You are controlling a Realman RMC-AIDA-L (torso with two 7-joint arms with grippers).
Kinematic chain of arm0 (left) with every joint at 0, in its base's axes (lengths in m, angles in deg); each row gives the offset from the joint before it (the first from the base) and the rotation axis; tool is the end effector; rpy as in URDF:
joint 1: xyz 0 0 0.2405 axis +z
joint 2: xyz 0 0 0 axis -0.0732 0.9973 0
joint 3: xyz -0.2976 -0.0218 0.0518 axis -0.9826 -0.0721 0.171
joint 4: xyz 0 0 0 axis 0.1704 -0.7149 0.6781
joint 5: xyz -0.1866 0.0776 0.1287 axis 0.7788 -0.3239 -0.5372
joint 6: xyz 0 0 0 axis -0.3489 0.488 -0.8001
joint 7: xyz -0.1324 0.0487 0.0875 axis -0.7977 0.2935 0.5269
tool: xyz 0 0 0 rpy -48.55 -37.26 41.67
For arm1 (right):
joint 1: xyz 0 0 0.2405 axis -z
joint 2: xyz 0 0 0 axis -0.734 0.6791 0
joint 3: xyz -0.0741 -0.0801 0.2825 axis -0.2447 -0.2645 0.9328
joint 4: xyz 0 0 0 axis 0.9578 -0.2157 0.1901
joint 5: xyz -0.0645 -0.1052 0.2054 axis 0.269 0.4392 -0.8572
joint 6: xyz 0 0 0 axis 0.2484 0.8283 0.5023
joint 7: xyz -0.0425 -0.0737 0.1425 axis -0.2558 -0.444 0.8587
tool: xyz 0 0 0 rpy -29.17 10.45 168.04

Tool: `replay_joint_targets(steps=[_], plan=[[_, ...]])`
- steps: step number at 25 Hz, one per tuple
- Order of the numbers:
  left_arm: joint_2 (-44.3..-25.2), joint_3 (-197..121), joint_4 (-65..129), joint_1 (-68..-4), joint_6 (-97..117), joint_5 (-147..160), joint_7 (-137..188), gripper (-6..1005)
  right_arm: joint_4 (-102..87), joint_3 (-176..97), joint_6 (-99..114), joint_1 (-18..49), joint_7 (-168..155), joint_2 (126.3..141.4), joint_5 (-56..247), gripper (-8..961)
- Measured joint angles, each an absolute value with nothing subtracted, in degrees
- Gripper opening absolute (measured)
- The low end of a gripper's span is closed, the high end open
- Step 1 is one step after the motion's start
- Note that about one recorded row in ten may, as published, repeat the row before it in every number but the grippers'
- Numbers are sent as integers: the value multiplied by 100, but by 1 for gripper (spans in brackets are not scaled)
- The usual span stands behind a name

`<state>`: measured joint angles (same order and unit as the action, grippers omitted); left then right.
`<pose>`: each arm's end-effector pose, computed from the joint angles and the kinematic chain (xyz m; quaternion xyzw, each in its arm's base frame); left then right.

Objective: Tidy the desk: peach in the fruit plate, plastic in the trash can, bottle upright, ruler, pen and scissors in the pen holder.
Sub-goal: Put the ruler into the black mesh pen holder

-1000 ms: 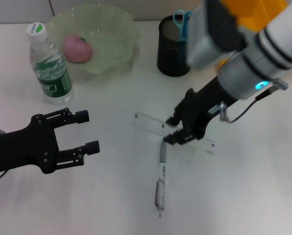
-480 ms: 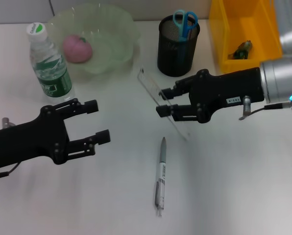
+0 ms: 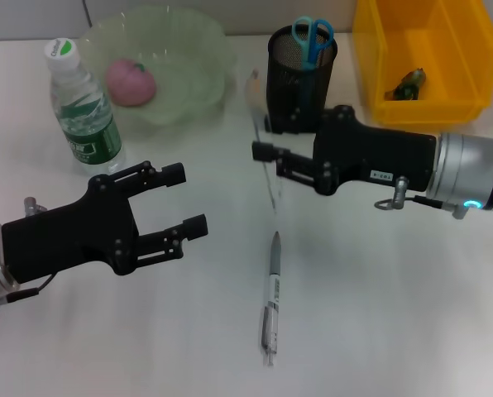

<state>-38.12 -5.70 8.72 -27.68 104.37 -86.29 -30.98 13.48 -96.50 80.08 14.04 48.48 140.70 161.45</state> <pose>-0.3216 0.3082 -0.0493 -0.9078 -0.1313 -0.3785 0.1246 0.2471 0.3903 -0.0995 -0.9227 0.0977 0.3433 0.1455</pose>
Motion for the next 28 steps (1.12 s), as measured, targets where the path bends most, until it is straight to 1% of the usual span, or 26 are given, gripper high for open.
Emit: replay_joint_targets(steps=[9,17,28], plan=[[-3835,-607,1036,-2830,10397,-8583,-2942,775,174,-9661,8051,1336,3136,14100,14193,429],[-3839,-611,1181,-2914,10254,-8427,-2930,775,-548,-9607,8037,910,2123,14101,13246,440],[-3844,-617,1323,-3027,10145,-8331,-2958,775,-446,-9575,7103,463,2018,14100,12828,456]])
